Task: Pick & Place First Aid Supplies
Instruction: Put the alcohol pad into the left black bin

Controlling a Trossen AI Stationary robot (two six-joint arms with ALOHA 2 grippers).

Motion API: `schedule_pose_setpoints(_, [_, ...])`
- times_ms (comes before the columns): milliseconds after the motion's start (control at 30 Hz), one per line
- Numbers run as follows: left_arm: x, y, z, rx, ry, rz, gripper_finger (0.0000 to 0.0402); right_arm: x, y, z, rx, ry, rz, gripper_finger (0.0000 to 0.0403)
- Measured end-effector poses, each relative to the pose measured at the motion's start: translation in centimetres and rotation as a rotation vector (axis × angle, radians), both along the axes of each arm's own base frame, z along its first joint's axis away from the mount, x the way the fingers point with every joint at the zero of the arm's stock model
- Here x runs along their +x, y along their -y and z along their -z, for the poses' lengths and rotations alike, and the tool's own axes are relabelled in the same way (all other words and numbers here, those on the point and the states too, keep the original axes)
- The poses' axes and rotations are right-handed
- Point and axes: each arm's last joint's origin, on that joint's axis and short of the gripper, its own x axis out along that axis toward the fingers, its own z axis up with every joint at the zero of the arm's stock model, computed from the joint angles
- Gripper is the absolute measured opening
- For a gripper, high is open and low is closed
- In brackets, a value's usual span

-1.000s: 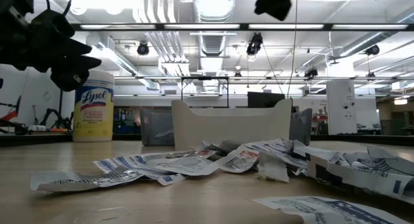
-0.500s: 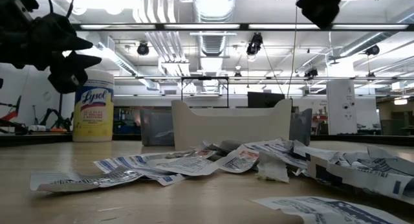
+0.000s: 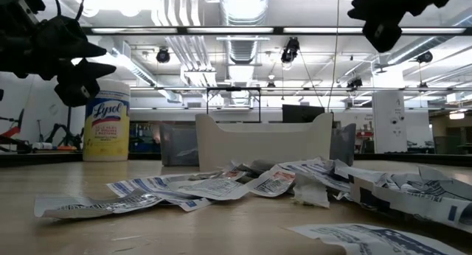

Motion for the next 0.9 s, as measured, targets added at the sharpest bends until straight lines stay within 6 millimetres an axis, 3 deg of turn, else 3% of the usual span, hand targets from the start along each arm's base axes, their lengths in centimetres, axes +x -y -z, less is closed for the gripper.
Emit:
schedule_pose_setpoints(333, [0.0, -0.1, -1.0, 0.089, 0.075, -0.028, 0.0136, -2.5, 0.8, 1.5, -0.019, 0.055, 0.012, 0.0077])
schedule_pose_setpoints(600, [0.0, 0.0, -3.2, 0.137, 0.116, 0.023, 0.0136, -4.0, 1.4, 1.8, -0.018, 0.12, 0.076, 0.0071])
schedule_pose_setpoints(900, [1.4, 0.6, -6.6, 0.127, 0.006, 0.159, 0.0136, -4.8, 1.6, 2.8, -0.016, 0.146, 0.085, 0.0065])
